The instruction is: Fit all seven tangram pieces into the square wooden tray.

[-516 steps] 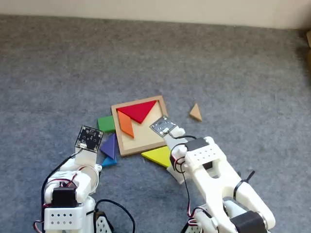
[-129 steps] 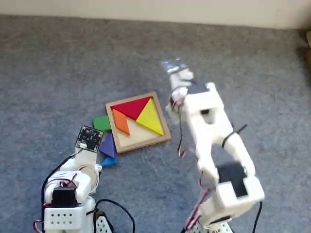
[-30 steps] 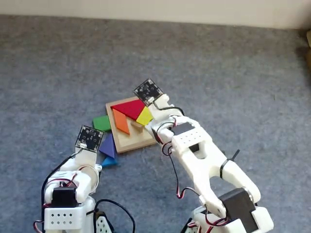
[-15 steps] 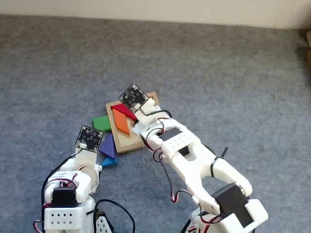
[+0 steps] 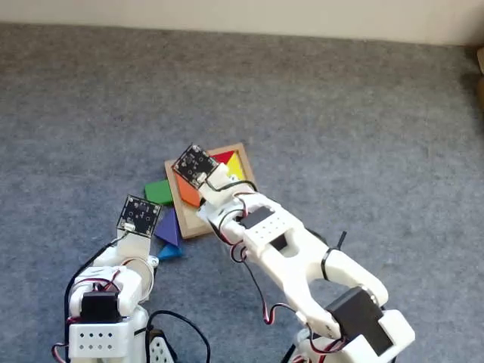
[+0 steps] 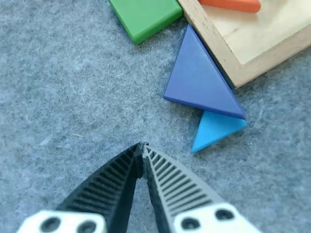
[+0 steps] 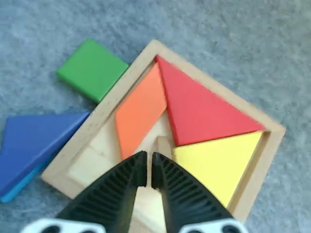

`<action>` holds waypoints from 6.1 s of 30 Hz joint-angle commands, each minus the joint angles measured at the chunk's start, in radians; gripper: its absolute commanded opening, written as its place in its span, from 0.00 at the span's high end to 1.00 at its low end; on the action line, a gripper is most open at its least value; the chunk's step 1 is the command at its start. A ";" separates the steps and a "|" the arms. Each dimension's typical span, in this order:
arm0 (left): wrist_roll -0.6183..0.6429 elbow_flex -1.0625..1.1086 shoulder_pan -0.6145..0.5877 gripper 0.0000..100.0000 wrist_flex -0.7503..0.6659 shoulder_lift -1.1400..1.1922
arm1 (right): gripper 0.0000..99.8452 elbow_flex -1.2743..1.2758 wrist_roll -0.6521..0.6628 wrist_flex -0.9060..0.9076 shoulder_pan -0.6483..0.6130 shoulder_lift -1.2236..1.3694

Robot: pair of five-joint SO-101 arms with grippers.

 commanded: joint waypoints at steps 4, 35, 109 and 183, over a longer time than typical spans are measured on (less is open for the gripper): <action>-0.006 0.019 0.019 0.99 0.002 -0.027 | 0.97 -0.002 -0.005 -0.013 -0.010 -0.016; -0.006 0.019 0.019 0.99 0.002 -0.027 | 0.97 0.036 -0.008 0.022 0.134 -0.125; -0.006 0.019 0.019 0.99 0.002 -0.027 | 0.97 0.013 -0.008 -0.076 0.064 -0.024; -0.006 0.019 0.019 0.99 0.002 -0.027 | 0.66 -0.291 -0.239 0.446 0.197 0.139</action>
